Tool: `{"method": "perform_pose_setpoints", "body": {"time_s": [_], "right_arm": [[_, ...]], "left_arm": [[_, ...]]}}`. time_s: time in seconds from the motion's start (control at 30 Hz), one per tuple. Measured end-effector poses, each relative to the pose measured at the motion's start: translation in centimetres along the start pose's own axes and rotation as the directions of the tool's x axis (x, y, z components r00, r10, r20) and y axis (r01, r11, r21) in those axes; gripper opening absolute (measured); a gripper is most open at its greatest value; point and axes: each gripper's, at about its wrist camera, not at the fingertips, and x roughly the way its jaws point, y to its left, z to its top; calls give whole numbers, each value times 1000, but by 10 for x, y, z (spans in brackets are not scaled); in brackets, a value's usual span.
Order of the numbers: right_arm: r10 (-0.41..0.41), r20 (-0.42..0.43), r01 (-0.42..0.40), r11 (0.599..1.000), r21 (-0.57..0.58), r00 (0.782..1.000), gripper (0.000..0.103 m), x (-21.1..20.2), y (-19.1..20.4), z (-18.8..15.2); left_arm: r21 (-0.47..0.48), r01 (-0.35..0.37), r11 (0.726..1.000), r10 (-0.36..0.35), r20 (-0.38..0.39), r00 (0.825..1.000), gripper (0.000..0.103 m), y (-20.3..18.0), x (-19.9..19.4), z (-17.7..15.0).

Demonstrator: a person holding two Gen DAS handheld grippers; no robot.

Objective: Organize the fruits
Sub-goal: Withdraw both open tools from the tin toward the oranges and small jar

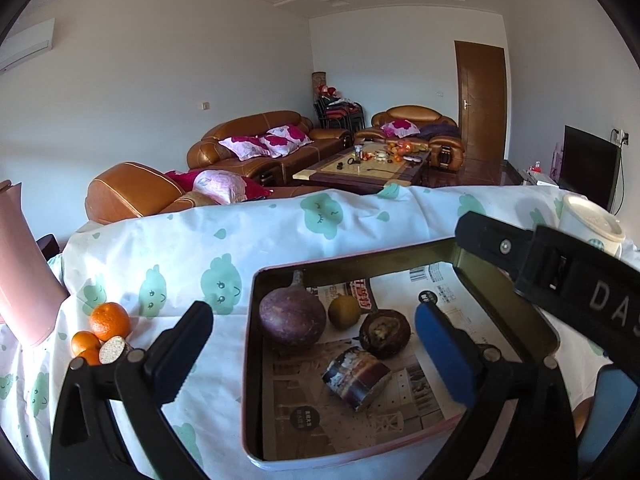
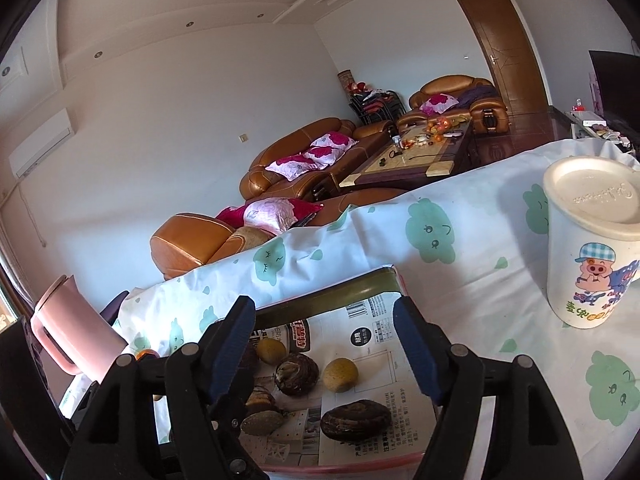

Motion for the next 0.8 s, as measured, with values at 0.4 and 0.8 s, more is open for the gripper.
{"method": "perform_pose_setpoints", "body": {"time_s": [0.4, 0.8], "right_arm": [[-95, 115, 111, 984, -140, 989, 73, -8, 20, -11], [-77, 140, 106, 971, -216, 987, 73, -18, 47, -25]], "left_arm": [[-29, -74, 997, 75, 27, 997, 103, 27, -15, -8], [-68, -140, 988, 138, -27, 990, 103, 84, -20, -21]]}}
